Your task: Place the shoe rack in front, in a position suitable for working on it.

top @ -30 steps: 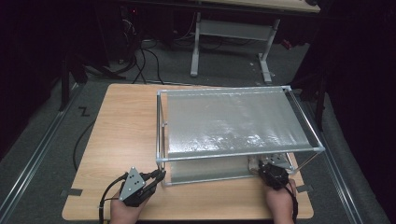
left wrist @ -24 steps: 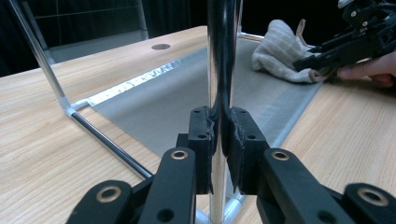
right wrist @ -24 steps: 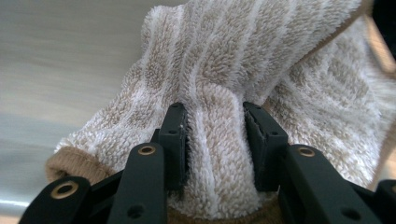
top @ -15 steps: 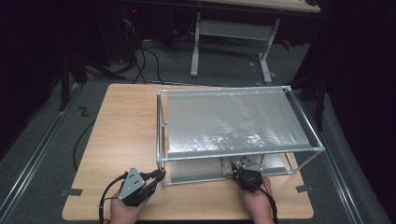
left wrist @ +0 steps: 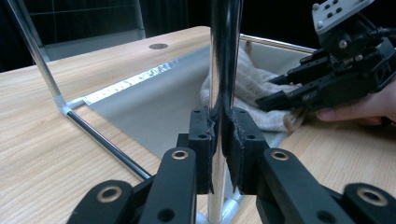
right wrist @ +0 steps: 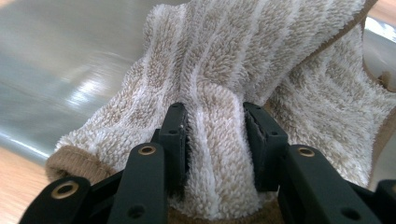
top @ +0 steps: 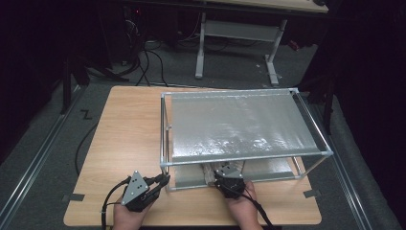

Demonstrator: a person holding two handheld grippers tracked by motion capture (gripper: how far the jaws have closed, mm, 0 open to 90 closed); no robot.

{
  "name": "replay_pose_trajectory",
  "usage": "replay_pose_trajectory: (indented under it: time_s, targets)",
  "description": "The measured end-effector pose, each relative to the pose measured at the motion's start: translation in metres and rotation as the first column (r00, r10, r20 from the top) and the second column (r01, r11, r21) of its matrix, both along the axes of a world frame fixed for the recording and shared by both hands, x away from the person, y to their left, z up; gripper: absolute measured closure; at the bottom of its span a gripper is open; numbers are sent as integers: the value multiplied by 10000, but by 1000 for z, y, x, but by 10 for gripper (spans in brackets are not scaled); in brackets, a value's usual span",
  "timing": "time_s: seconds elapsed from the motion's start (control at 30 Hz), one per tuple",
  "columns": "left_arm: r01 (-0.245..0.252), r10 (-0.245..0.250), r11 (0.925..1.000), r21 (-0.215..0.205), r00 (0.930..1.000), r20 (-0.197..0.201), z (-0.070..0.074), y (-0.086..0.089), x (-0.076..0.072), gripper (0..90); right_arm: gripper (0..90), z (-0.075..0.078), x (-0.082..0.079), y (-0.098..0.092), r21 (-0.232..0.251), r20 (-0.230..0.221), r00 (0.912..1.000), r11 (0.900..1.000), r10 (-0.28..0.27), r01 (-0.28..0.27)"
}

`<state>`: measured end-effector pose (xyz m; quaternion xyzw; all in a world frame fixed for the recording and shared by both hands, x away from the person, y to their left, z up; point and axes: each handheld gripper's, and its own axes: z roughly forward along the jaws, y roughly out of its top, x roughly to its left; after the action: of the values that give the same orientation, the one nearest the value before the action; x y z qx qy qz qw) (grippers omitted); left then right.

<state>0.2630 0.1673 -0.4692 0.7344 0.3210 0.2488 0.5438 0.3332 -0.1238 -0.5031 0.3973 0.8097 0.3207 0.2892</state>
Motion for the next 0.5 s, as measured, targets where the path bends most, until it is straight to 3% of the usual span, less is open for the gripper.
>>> replay_pose_trajectory:
  time_s: [0.17,0.2,0.27,0.47,0.5]
  targets:
    - [13,-13,10000,-1,10000,-10,0,0,0,804,633,0,-2,24,71,-23,9990,9989,453,-453]
    - [-74,74,10000,-29,9998,-171,0,0,-1,804,633,0,-2,29,67,-26,9986,9986,527,-527]
    - [2,-2,10000,-34,10000,-23,0,0,0,805,632,0,-2,38,161,-75,9973,9972,728,-726]
    - [-75,75,10000,-33,9999,-90,0,0,-1,804,622,0,-3,69,292,-237,9922,9922,1222,-1215]
    - [-186,170,9983,-548,9995,-280,-1,-4,-2,804,621,0,-2,74,296,-167,9892,9890,1455,-1449]
